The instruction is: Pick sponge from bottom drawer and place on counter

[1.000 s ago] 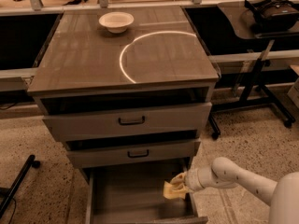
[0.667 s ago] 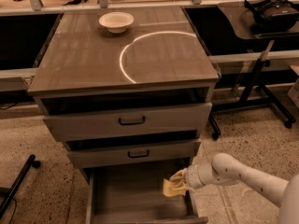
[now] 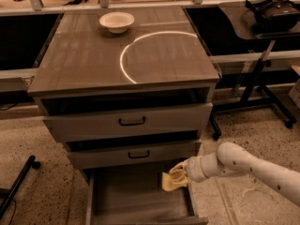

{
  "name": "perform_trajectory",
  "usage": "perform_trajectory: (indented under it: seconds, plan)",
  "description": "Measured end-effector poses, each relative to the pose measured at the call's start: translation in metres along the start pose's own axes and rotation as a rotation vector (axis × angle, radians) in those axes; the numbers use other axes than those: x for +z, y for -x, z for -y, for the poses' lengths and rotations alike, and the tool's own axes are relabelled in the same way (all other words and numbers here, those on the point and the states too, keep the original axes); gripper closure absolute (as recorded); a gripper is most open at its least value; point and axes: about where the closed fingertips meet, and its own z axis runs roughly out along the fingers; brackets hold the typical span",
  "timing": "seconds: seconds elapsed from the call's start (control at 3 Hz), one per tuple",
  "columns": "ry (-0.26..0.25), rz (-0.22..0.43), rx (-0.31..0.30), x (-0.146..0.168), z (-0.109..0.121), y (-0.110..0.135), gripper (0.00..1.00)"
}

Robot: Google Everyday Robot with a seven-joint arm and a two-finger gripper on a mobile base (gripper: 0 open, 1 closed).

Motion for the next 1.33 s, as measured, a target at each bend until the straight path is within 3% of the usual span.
perform_trajectory:
  seconds: [0.33,0.67,1.0,1.33]
  plan:
    - [0.016,0.023,-0.082,-0.032,0.009,0.046,1.0]
    - [0.016,0.023,-0.082,-0.032,0.009,0.046,1.0]
    - [0.012,0.048,-0.145,-0.045,0.014,0.081,1.0]
    - [0.03,0.058,-0.211,-0.058,0.022,0.135,1.0]
